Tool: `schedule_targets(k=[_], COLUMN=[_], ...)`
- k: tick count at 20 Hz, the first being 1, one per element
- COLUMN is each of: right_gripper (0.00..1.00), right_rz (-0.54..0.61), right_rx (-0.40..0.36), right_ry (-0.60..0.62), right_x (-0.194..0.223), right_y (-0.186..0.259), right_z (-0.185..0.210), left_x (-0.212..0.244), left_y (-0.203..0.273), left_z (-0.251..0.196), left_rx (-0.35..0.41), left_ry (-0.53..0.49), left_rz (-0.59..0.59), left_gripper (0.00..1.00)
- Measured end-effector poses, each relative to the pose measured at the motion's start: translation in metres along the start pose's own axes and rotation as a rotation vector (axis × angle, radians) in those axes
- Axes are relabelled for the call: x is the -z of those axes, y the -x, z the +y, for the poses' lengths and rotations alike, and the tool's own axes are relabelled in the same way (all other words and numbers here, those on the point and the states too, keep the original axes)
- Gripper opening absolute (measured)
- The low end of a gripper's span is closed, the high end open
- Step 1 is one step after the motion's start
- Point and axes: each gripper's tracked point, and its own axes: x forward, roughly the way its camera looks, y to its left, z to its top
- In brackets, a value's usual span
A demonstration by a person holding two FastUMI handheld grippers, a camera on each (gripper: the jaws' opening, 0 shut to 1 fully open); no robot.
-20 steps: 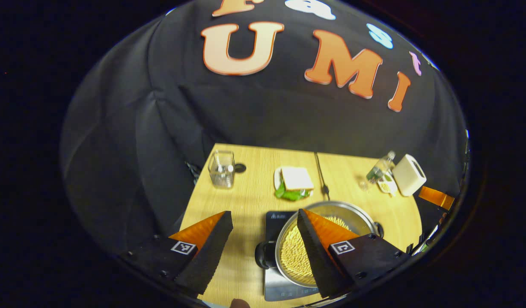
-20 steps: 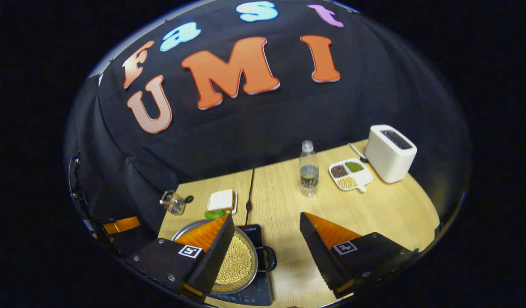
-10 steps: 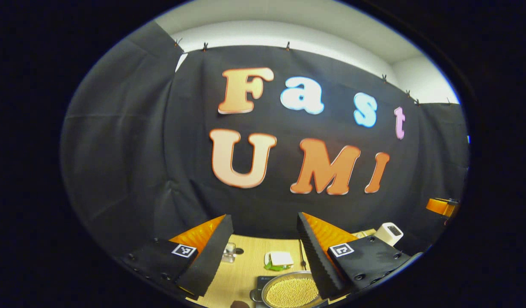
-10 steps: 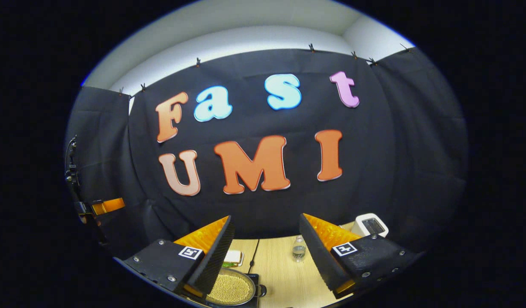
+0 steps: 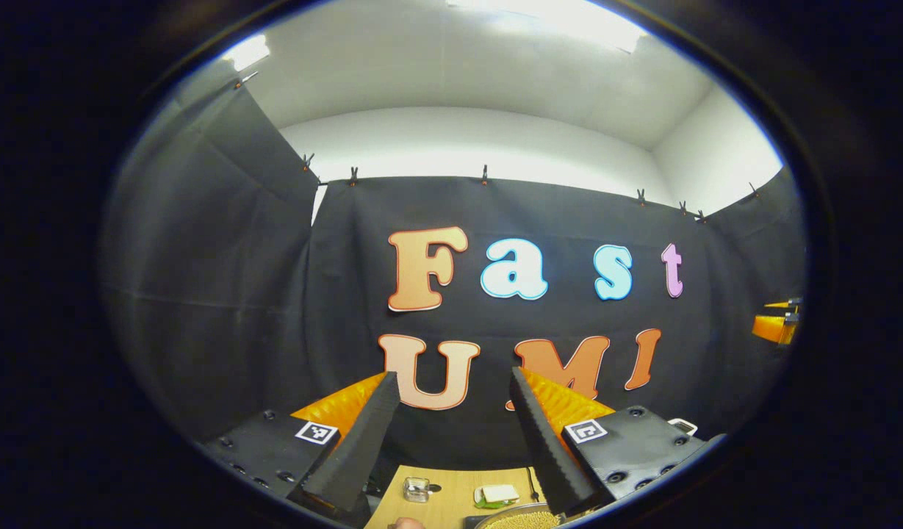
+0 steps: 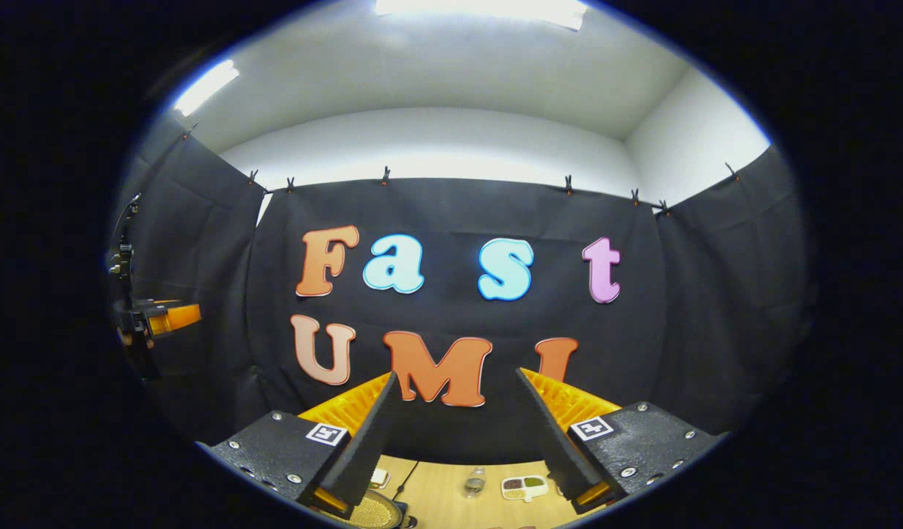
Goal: First push the handle of the pot to place it horizontally, then grasp the pot with both hands and set it on the induction cooktop.
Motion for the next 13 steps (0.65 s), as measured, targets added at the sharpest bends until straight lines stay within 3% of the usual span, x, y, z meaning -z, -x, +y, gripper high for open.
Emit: schedule_targets(k=[5, 13], right_gripper=[0.95, 0.95], right_rz=[-0.078, -0.053], right_rx=[0.021, -0.008], right_ry=[-0.049, -0.071], right_x=[-0.027, -0.021], right_y=[0.01, 0.013], right_z=[-0.002, 0.004], left_x=[0.01, 0.007], left_y=[0.006, 0.004], left_z=[-0.008, -0.006], left_rx=[0.048, 0.034], left_ry=[0.032, 0.032], left_rz=[0.043, 0.036], left_gripper=[0.97, 0.97])
